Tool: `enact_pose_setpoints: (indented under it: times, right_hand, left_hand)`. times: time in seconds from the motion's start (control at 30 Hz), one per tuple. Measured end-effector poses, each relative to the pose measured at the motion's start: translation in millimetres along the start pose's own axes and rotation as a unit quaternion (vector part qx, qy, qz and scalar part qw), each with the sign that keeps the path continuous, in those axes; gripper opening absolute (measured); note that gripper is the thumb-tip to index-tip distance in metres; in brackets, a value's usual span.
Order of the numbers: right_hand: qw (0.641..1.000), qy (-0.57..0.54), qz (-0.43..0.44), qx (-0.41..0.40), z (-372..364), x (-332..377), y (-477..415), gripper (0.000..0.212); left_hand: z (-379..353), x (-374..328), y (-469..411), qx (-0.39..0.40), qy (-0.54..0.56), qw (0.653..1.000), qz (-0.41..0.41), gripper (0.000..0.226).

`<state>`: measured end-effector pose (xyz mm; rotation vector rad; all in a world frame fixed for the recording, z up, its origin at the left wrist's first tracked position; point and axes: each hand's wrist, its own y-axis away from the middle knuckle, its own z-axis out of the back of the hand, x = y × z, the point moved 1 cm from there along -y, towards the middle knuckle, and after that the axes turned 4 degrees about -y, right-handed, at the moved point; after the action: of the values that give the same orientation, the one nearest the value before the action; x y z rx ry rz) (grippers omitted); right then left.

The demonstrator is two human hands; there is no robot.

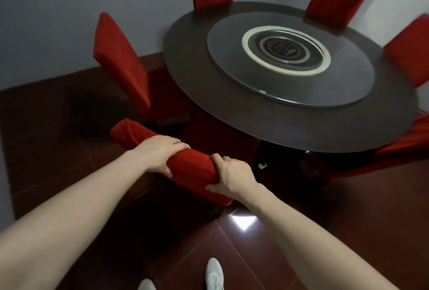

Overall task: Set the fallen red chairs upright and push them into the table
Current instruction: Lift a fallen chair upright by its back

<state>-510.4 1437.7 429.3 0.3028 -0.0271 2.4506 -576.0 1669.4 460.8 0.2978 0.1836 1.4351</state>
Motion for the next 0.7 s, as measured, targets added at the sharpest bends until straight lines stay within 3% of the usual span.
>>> enact_pose_setpoints:
  times: [0.33,0.7]
  right_hand:
    - [0.993,0.084,0.033,-0.075,-3.2,8.6,2.5,0.053]
    - [0.99,0.126,0.043,-0.055,8.4,-12.0,-3.2,0.06]
  left_hand:
    - [-0.5,24.9,-0.1,-0.007,-0.02,1.0,-0.019,0.057]
    - [-3.4,22.8,-15.1,-0.059,-0.045,0.996,-0.046,0.057]
